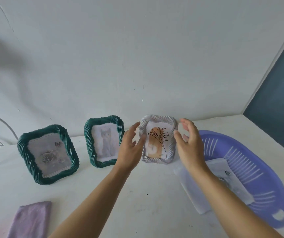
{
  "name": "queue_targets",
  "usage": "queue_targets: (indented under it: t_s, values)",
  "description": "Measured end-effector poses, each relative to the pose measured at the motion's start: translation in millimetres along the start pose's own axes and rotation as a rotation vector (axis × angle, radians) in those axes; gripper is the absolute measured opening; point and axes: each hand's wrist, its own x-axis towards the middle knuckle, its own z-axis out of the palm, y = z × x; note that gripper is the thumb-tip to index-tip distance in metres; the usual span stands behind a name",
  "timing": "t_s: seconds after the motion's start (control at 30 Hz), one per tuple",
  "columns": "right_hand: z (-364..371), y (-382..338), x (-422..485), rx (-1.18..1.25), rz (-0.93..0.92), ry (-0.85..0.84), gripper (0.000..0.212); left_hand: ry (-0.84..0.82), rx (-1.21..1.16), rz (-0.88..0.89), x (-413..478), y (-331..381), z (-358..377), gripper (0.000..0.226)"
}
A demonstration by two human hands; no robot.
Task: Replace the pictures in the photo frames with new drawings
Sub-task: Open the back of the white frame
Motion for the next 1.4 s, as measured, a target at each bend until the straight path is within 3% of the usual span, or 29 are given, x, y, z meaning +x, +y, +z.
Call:
queue_targets:
  t_s: [0.1,0.23,0.33,0.57,0.83,1.0,1.17,1.4]
  values:
    - [6,0,12,-0.002,0.118,-0.055,0.047,-0.005,0.024,-0.039,7,-5,11,0.056]
    - [11,-2,23,-0.112,0.243,-0.174,0.05,-0.011,-0.045,-0.12,13,-8,15,0.054]
    - [12,0,21,-0.157,0.244,-0.242,0.048,-0.022,-0.067,-0.13,13,-8,14,0.053]
    - [15,3,13,-0.103,0.209,-0.215,0.049,-0.015,-0.038,-0.111,7,-1,6,0.052]
    - [13,-12,-10,0.102,0.185,-0.167,0.039,0.016,-0.003,-0.089,-23,9,-29,0.049]
    - [12,-19,-47,0.44,0.315,-0.341,0.024,0.059,0.051,-0.089,-62,4,-74,0.044]
    - [23,-26,-82,0.459,0.37,-0.513,0.021,0.102,0.119,-0.176,-108,-17,-112,0.045]
    - [47,-46,-101,0.449,0.353,-0.493,0.017,0.146,0.153,-0.237,-138,-38,-132,0.04]
